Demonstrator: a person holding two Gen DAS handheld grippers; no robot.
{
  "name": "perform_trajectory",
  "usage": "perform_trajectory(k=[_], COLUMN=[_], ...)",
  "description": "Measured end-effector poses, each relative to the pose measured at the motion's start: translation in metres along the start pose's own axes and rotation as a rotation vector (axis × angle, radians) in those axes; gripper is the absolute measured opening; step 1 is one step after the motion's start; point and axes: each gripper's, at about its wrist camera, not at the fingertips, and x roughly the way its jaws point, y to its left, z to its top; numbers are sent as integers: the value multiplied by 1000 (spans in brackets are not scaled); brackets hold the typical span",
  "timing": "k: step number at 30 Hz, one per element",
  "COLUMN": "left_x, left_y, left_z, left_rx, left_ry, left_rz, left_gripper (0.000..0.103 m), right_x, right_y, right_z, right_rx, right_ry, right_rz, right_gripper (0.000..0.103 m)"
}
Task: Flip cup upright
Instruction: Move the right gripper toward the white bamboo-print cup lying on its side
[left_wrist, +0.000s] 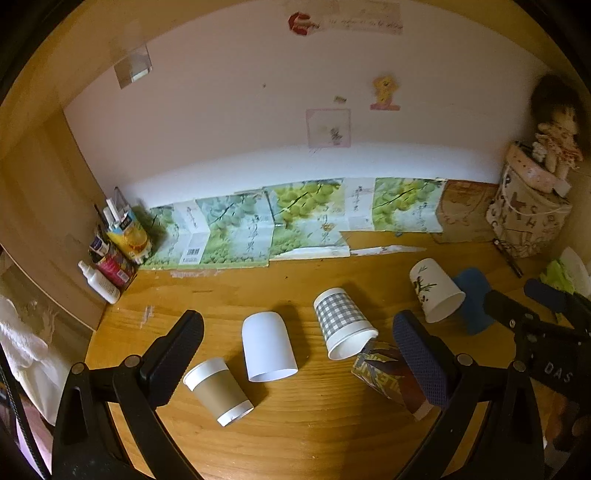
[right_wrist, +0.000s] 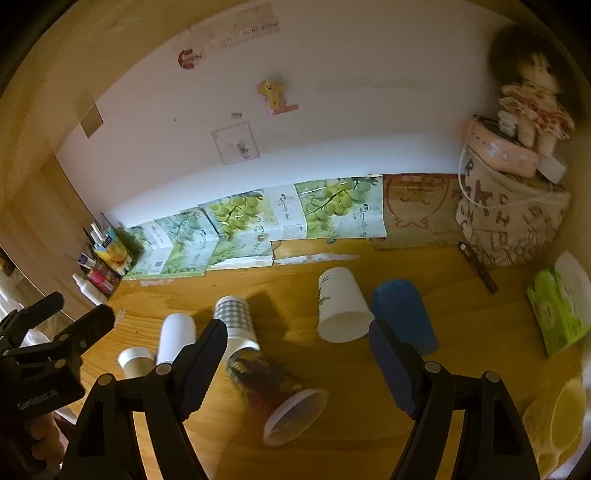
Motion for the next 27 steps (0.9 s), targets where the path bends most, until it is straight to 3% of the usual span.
perform_trajectory(k=[12, 27], left_x=[21, 32], left_y=[1, 5], left_z=[-6, -23], left_rx=[-46, -118], left_ry=[69, 163], left_rz=[42, 62], left_gripper=[102, 102], right_x=[66, 125], right_y=[-9, -15], right_z=[18, 20], right_rx=[-83, -145], right_ry=[90, 151], right_rz=[16, -43], right_gripper=[80, 80])
